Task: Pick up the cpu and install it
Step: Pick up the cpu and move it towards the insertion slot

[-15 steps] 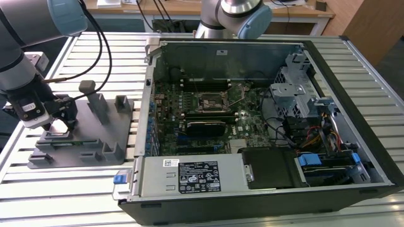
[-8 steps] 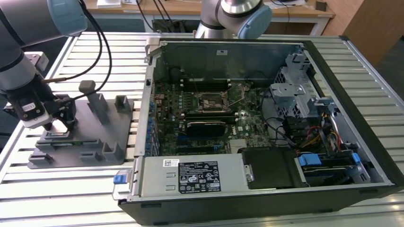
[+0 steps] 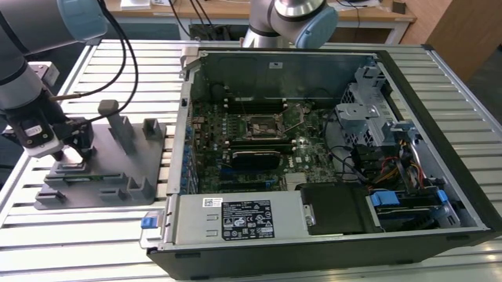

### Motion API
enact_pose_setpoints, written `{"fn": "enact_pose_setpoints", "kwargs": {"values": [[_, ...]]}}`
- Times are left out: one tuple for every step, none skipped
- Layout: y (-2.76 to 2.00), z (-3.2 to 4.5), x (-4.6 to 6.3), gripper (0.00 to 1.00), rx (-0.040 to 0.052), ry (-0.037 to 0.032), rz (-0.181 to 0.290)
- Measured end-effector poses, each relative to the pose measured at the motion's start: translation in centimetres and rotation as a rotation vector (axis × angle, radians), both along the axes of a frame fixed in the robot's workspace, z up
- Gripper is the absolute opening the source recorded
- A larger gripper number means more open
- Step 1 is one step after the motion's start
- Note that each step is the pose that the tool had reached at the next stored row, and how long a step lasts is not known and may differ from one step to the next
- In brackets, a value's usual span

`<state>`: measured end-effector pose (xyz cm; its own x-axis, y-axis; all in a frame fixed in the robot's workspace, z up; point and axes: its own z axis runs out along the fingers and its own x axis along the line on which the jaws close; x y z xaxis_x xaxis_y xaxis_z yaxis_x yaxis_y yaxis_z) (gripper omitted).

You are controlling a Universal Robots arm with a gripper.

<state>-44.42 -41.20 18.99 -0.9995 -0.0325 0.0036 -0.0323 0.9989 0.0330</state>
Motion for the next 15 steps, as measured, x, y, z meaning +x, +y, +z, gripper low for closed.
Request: {"fn": "enact_pose_setpoints", "kwargs": {"values": [[0.00, 0.13, 0.00, 0.54, 0.0000, 0.0000, 0.000], [0.00, 0.26, 0.00, 0.54, 0.0000, 0.0000, -0.001], [0.00, 0.37, 0.00, 0.54, 0.0000, 0.0000, -0.001], [0.00, 0.48, 0.00, 0.54, 0.0000, 0.0000, -0.002], [0.00, 0.59, 0.00, 0.54, 0.0000, 0.0000, -0.004], [0.00, 0.69, 0.00, 0.54, 0.0000, 0.0000, -0.005], [0.00, 0.78, 0.00, 0.54, -0.0001, 0.0000, -0.008], [0.00, 0.85, 0.01, 0.54, -0.0005, -0.0001, -0.013], [0.00, 0.92, 0.01, 0.54, -0.0009, -0.0001, -0.019], [0.00, 0.98, 0.01, 0.54, -0.0015, -0.0002, -0.026], [0.01, 1.03, 0.01, 0.54, -0.0025, -0.0001, -0.033], [0.01, 1.07, 0.01, 0.54, -0.0036, 0.0000, -0.042], [0.01, 1.10, 0.01, 0.54, -0.0040, 0.0000, -0.049], [0.01, 1.13, 0.02, 0.54, -0.0041, -0.0001, -0.051], [0.01, 1.13, 0.01, 0.54, -0.0041, -0.0001, -0.051]]}}
